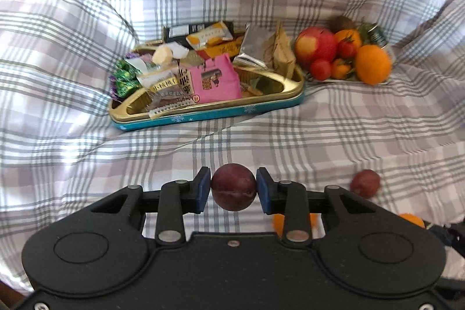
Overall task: Organize fruits
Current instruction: 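Grasp a dark red plum with the left tool while the right tool grasps a mandarin, then carry the plum and mandarin over the gold tray and open both tools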
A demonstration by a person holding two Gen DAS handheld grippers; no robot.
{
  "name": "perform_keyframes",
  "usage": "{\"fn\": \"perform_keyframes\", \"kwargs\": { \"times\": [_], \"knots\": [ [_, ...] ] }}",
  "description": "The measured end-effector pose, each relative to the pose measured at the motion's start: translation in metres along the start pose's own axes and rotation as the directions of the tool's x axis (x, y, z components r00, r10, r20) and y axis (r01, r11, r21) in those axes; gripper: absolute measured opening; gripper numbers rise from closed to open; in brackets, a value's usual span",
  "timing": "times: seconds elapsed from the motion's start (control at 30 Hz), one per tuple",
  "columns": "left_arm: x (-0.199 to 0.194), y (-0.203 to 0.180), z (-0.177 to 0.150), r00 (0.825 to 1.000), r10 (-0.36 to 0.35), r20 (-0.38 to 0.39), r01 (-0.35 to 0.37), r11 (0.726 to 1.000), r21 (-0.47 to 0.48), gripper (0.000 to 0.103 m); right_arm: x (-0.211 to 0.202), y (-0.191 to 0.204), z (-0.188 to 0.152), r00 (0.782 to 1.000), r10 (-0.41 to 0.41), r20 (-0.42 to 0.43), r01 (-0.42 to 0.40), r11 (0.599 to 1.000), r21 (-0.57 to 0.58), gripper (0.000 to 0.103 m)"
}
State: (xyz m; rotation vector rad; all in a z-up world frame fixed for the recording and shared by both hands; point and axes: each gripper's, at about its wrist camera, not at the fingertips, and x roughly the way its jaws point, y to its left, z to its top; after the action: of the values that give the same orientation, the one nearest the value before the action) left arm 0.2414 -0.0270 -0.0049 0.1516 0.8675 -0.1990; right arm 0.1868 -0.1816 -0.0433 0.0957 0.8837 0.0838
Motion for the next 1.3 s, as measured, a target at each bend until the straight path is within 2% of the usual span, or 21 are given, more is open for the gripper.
{"fn": "perform_keyframes", "kwargs": {
  "times": [0.27, 0.47, 0.73, 0.9, 1.03, 1.2, 1.3],
  "knots": [
    [-0.065, -0.009, -0.030, 0.997, -0.065, 0.043, 0.065, 0.998, -0.014, 0.043, -0.063, -0.008, -0.020, 0.998, 0.012, 0.069, -0.013, 1.000, 0.015, 0.047],
    [-0.102, -0.024, -0.064, 0.997, -0.055, 0.044, 0.056, 0.998, -0.017, 0.043, -0.101, -0.015, -0.040, 0.995, 0.018, 0.103, -0.022, 0.999, 0.041, 0.047],
    [-0.131, -0.035, -0.113, 0.998, -0.059, -0.008, 0.059, 0.995, -0.082, 0.043, -0.148, -0.025, -0.076, 0.992, 0.018, 0.128, -0.033, 0.992, 0.118, 0.047],
    [-0.157, -0.035, -0.140, 1.000, -0.022, 0.010, 0.023, 0.992, -0.126, 0.043, -0.181, -0.028, -0.098, 0.987, 0.015, 0.159, -0.041, 0.986, 0.164, 0.047],
    [-0.167, -0.031, -0.153, 1.000, -0.003, 0.010, 0.005, 0.986, -0.164, 0.043, -0.202, -0.022, -0.111, 0.983, 0.004, 0.184, -0.032, 0.988, 0.149, 0.047],
    [-0.153, -0.025, -0.159, 0.998, 0.042, -0.037, -0.049, 0.977, -0.208, 0.043, -0.195, -0.011, -0.117, 0.988, 0.000, 0.156, -0.018, 0.993, 0.117, 0.047],
    [-0.148, -0.023, -0.164, 0.996, 0.057, -0.063, -0.069, 0.973, -0.219, 0.043, -0.189, -0.009, -0.121, 0.992, 0.024, 0.123, -0.037, 0.993, 0.110, 0.047]
  ]
}}
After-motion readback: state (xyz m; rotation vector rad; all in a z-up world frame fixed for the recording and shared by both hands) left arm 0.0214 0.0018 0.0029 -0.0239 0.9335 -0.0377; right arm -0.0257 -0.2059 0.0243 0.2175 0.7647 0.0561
